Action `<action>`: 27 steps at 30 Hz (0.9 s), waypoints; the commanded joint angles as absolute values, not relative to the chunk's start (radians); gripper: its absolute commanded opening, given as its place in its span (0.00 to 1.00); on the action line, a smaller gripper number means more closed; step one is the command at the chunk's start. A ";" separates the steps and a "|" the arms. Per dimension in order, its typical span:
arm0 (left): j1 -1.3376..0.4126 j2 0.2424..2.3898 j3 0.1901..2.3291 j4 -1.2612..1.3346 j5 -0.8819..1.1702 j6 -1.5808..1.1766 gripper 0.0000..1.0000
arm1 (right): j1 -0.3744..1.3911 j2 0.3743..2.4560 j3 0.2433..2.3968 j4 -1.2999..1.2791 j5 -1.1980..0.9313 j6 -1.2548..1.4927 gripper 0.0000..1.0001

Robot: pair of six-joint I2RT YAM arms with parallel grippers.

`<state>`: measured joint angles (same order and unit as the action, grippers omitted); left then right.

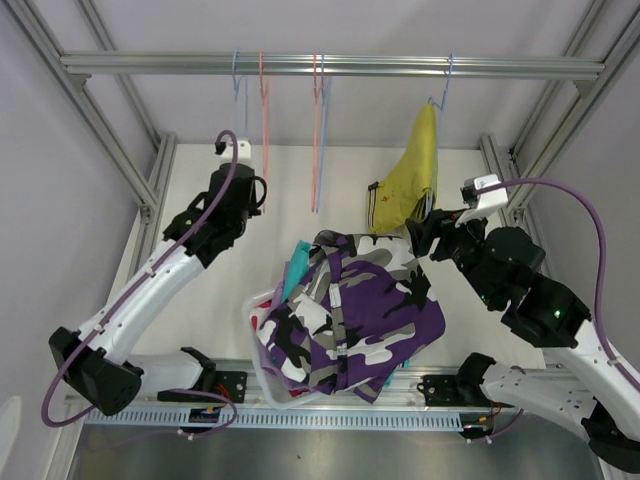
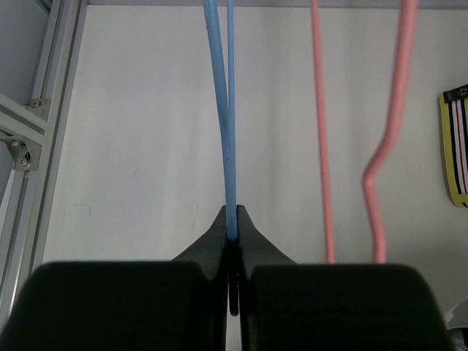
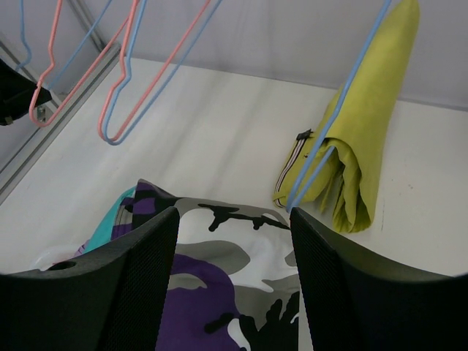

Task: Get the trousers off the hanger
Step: Move the hanger to the clothesline.

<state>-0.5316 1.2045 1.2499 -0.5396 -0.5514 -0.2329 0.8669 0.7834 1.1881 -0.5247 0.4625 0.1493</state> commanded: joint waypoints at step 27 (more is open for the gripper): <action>-0.816 1.361 1.394 -0.572 -0.569 -0.232 0.01 | 0.856 0.738 1.164 -0.538 0.500 0.155 0.67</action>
